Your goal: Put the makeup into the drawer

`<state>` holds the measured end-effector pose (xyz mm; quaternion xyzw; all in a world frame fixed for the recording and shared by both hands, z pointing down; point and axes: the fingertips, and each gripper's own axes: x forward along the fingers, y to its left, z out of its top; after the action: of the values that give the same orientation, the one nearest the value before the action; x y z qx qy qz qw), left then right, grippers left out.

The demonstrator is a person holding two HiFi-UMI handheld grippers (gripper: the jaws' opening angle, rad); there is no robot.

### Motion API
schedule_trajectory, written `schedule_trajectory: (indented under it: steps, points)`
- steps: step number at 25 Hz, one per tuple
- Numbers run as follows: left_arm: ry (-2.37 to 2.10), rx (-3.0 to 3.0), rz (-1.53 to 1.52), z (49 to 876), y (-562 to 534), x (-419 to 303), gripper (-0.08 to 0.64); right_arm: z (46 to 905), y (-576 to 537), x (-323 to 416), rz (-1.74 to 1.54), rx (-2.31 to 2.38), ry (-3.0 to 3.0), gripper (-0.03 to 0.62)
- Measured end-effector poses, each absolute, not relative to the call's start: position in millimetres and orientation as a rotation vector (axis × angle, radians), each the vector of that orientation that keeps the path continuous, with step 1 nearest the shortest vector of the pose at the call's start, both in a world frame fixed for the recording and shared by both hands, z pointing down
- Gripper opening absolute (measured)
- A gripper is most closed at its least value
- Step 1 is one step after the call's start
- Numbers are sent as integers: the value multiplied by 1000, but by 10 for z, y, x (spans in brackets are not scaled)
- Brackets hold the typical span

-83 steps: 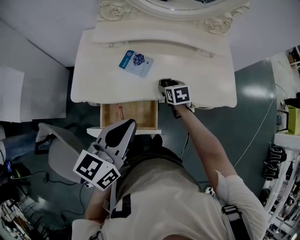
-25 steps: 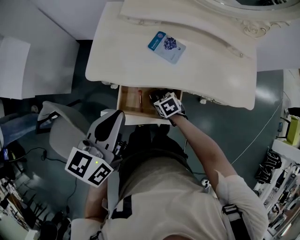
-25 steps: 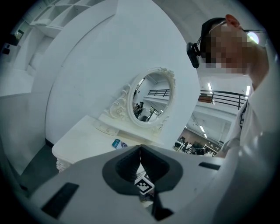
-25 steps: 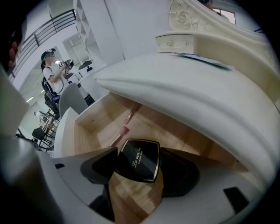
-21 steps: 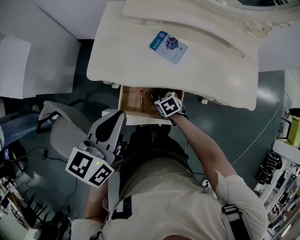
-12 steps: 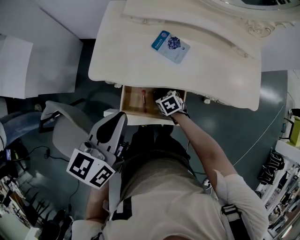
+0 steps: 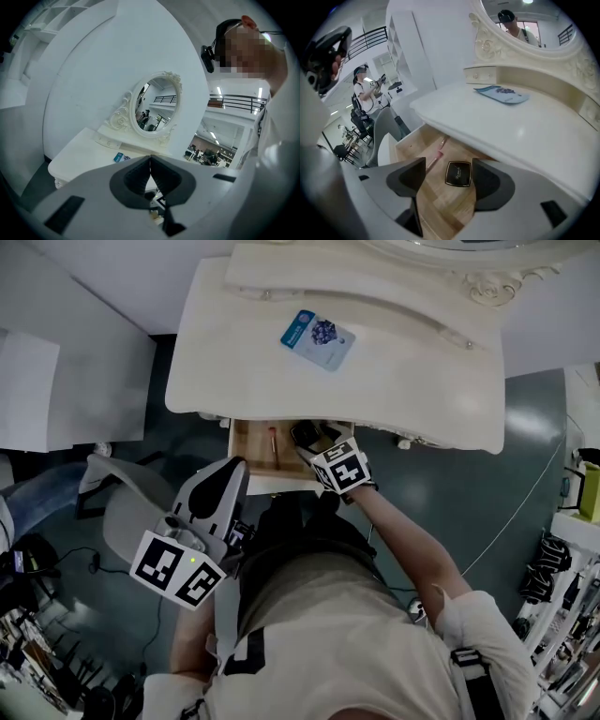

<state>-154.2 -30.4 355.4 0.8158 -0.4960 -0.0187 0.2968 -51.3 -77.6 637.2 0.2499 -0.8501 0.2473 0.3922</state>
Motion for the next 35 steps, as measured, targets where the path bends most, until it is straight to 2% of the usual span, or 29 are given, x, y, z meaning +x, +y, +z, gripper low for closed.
schedule_trajectory:
  steps: [8, 19, 30, 35]
  points:
    - [-1391, 2220, 24, 3420, -292, -1549, 58, 5745, -770, -252, 718, 724, -2299, 313]
    - [-1386, 2256, 49, 3339, -124, -1293, 58, 4758, -492, -475, 686, 541, -2542, 313]
    - [-1258, 2345, 28, 3254, -179, -604, 58, 4562, -519, 30, 655, 579, -2531, 313]
    - [-1210, 2384, 20, 3211, -266, -574, 58, 4559, -610, 131, 646, 627, -2503, 313]
